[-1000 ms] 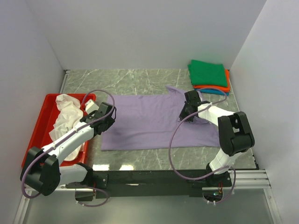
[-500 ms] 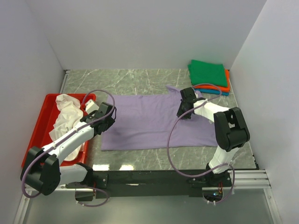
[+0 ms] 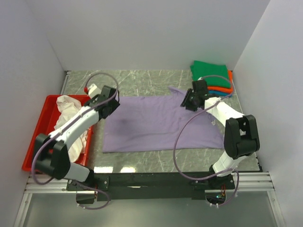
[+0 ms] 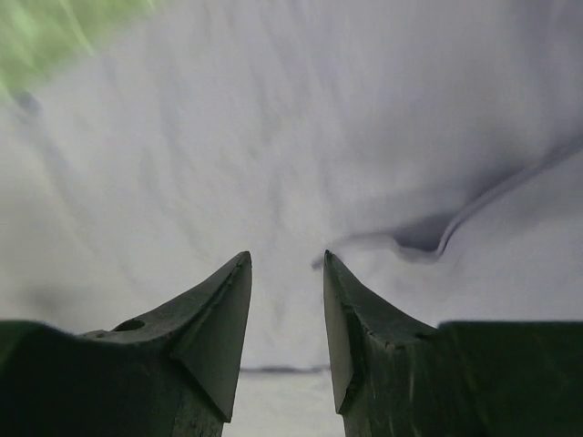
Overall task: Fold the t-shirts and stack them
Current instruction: Fold the tshirt
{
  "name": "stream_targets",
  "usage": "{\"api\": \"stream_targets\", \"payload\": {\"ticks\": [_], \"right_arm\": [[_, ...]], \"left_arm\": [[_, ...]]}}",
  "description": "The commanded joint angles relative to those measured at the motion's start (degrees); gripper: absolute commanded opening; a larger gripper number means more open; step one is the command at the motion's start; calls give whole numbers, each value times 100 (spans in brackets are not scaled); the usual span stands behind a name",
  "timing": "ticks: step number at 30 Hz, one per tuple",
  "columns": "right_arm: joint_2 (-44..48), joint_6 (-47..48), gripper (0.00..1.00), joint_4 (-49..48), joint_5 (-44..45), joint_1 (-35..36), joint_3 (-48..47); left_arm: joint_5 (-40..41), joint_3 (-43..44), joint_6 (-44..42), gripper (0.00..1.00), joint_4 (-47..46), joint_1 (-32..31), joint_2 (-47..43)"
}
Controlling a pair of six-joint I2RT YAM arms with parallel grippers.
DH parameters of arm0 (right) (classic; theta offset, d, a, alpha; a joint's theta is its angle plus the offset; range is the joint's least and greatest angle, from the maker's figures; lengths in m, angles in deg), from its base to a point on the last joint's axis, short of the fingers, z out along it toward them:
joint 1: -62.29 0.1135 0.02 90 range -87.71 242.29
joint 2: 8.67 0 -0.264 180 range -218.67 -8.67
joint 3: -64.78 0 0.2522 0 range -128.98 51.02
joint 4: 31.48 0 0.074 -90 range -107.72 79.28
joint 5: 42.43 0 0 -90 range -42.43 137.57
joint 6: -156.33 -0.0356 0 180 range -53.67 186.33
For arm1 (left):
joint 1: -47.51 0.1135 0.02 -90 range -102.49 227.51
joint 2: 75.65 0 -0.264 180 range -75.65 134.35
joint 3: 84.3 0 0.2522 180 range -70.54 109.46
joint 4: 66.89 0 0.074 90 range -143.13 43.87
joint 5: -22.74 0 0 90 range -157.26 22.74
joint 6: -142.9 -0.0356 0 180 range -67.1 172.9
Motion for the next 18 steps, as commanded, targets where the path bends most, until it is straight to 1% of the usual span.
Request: {"api": "stream_targets", "payload": {"ticks": [1, 2, 3, 4, 5, 6, 7, 8, 9, 10, 11, 13, 14, 15, 16, 18], "right_arm": [[361, -89, 44, -212, -446, -413, -480], [388, -159, 44, -230, -525, -501, -489], [397, -185, 44, -299, -708, -562, -498], [423, -220, 44, -352, -797, -728, -490], [449, -290, 43, -396, -868, -791, -489], [467, -317, 43, -475, -999, -861, -489], [450, -326, 43, -502, -1052, -966, -498], [424, -361, 43, -537, -1131, -1020, -542], [406, -370, 43, -555, -1184, -1072, -568], [371, -379, 43, -572, -1280, -1116, -603], [310, -405, 43, -590, -1334, -1204, -665], [239, -423, 43, -660, -1456, -1266, -718], [221, -458, 43, -678, -1492, -1301, -727], [195, -467, 43, -721, -1536, -1301, -753], [169, -467, 43, -739, -1571, -1310, -779], [125, -458, 43, -722, -1572, -1301, -823]], "left_arm": [[115, 1008, -297, 62, 48, 153, 579], [106, 1168, -323, 60, 57, 197, 755], [63, 1335, -358, 55, 75, 302, 1096], [-7, 1520, -350, 53, 127, 373, 1300], [-95, 1913, -367, 52, 258, 478, 1493], [-79, 2117, -367, 50, 329, 514, 1895], [-70, 2554, -367, 49, 434, 549, 2108], [-78, 2768, -367, 48, 514, 601, 2328], [-44, 2987, -367, 48, 697, 611, 2748], [-35, 3198, -367, 48, 795, 619, 2961], [-43, 3609, -358, 48, 883, 663, 3363], [1, 4138, -350, 48, 1103, 698, 3717], [1, 4271, -376, 47, 1138, 733, 4032], [-17, 4429, -385, 47, 1217, 751, 4192], [-8, 4770, -385, 47, 1339, 769, 4350], [36, 5088, -358, 47, 1551, 813, 4781]]}}
